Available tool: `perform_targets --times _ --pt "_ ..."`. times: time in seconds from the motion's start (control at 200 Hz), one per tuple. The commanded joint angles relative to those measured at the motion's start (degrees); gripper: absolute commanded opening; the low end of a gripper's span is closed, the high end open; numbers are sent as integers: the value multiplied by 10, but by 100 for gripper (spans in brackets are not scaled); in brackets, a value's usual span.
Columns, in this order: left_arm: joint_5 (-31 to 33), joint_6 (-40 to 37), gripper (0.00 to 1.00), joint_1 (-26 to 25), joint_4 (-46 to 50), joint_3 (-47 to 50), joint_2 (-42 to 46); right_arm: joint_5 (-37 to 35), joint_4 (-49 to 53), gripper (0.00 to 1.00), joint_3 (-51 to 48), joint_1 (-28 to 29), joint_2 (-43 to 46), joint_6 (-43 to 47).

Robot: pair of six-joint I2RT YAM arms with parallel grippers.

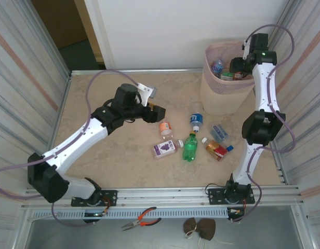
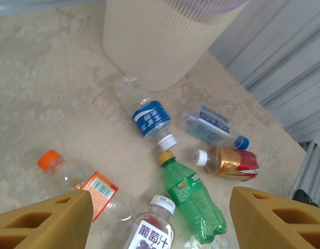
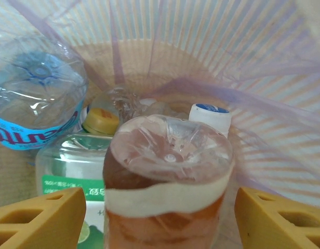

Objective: Put the plastic bottles in the bin

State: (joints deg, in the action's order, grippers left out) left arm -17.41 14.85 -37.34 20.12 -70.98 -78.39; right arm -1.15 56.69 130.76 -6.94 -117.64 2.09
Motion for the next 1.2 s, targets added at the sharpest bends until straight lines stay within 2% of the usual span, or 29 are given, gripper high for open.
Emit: perform_targets --times 0.0,0.225,0.426,0.586,0.726,0.852,1.037,1.197 --pt "32 27 70 -1 49 -22 -16 4 0 76 -16 11 71 -4" --pt "71 79 72 -2 72 -32 -54 8 -32 77 -78 20 149 -9" --pt "95 119 75 -7 106 -64 -111 30 -74 67 -114 15 170 -17" --pt "102 152 75 -12 123 -81 -155 63 -100 54 -69 -1 119 -14" --pt "107 172 75 -18 120 -81 -172 99 -83 42 35 -8 35 -13" --pt "105 203 76 -18 117 -80 -183 109 -74 38 96 -9 -30 -6" --pt "106 211 76 -21 123 -80 -194 109 -39 35 72 -19 -60 -10" --pt "103 213 77 -24 130 -89 -207 111 1 34 29 -18 -28 -30"
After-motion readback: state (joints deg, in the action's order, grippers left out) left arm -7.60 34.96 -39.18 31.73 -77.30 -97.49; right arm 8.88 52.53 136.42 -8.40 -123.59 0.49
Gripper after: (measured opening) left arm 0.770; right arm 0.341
